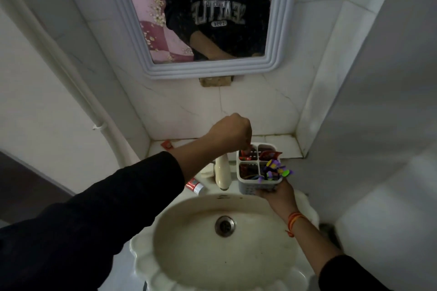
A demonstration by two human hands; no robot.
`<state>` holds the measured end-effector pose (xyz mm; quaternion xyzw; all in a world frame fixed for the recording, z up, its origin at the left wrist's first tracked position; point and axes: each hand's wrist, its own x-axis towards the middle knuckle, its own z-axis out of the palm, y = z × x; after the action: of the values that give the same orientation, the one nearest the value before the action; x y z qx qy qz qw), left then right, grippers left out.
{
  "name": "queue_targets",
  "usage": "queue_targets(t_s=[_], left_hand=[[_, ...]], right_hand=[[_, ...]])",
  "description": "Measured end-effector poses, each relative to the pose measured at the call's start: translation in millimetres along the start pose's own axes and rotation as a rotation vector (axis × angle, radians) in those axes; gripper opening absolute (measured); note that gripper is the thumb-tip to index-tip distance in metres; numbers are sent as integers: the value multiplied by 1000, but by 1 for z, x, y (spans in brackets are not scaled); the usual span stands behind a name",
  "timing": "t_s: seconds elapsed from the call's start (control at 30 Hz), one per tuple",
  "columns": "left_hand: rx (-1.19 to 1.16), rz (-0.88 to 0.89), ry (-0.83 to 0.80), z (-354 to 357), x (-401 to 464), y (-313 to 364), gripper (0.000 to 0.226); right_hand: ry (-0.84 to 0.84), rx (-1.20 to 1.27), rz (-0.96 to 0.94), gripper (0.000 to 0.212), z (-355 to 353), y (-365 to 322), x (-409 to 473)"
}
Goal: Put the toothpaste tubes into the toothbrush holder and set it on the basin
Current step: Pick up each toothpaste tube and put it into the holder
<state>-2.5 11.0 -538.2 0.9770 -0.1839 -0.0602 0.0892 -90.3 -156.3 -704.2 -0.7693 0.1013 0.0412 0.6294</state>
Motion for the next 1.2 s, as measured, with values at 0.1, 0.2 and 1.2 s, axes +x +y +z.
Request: queue_targets(t_s=[0.1, 0.2, 1.2], left_hand=[[64, -19, -79, 8, 3, -6, 22], [-13, -53, -129, 2, 5, -18, 24], [363, -174, -312, 71, -87, -137, 54]], right_hand=[[12, -19, 5, 61, 1, 3, 2], [16, -44, -6, 59, 1, 6, 3], [13, -109, -48, 62, 1, -2, 0]])
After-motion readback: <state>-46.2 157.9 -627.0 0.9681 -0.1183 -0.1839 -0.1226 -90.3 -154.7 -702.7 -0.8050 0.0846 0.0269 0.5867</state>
